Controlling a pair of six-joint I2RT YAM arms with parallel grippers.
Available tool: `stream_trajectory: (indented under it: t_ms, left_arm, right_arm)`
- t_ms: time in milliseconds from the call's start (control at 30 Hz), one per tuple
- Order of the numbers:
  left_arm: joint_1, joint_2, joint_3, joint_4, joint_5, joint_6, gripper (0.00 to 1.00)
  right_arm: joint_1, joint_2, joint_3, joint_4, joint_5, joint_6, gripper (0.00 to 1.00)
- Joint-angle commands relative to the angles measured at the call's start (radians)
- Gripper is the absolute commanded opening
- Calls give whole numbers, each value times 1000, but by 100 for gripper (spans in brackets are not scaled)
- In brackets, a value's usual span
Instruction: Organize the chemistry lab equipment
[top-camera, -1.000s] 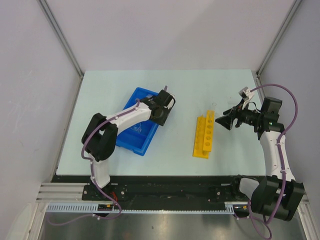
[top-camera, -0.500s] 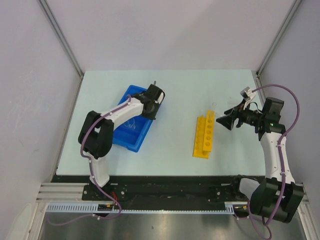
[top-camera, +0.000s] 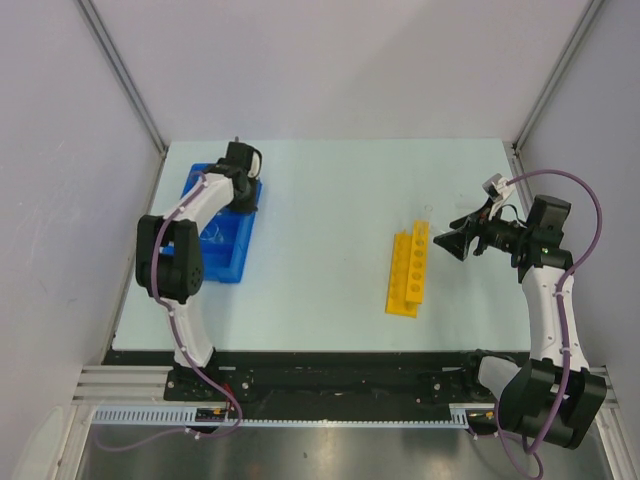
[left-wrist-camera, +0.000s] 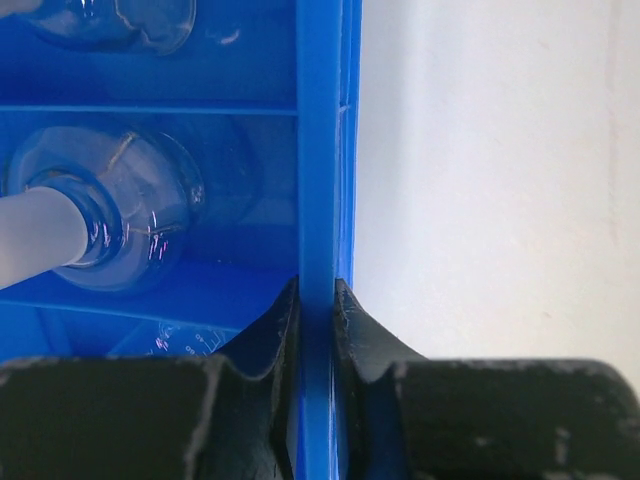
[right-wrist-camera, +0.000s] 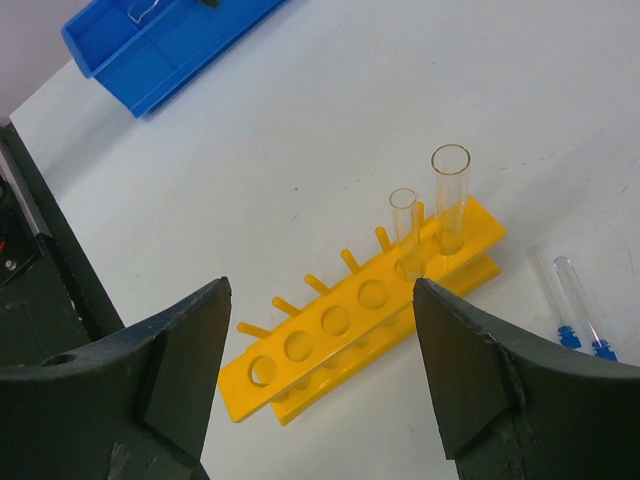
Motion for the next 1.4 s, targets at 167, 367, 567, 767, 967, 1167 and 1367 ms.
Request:
stream_trajectory:
  t_ms: [167, 367, 567, 767, 967, 1167, 1367]
  left_arm:
    - [93, 149, 235, -4, -20, 93, 16]
    - [131, 207, 271, -1, -11, 106, 17]
    - [141, 163, 251, 1, 15, 75, 31]
    - [141, 36, 222, 1, 102, 12, 53]
    - [141, -140, 104, 45, 187, -70, 72]
    - [112, -327, -63, 123, 280, -162, 81]
    - [-32, -472, -261, 215, 322, -320, 91]
  right_arm:
    - [-9, -18, 4, -4, -25, -14, 79]
    - [-17, -13, 2, -8, -30, -15, 79]
    - [-20, -13, 4, -7, -36, -17, 79]
    - [-23, -16, 4, -10, -36, -17, 78]
    - [-37, -21, 2, -11, -41, -18, 79]
    - [-48, -26, 2, -11, -42, -18, 79]
    - [-58, -24, 2, -8, -39, -17, 79]
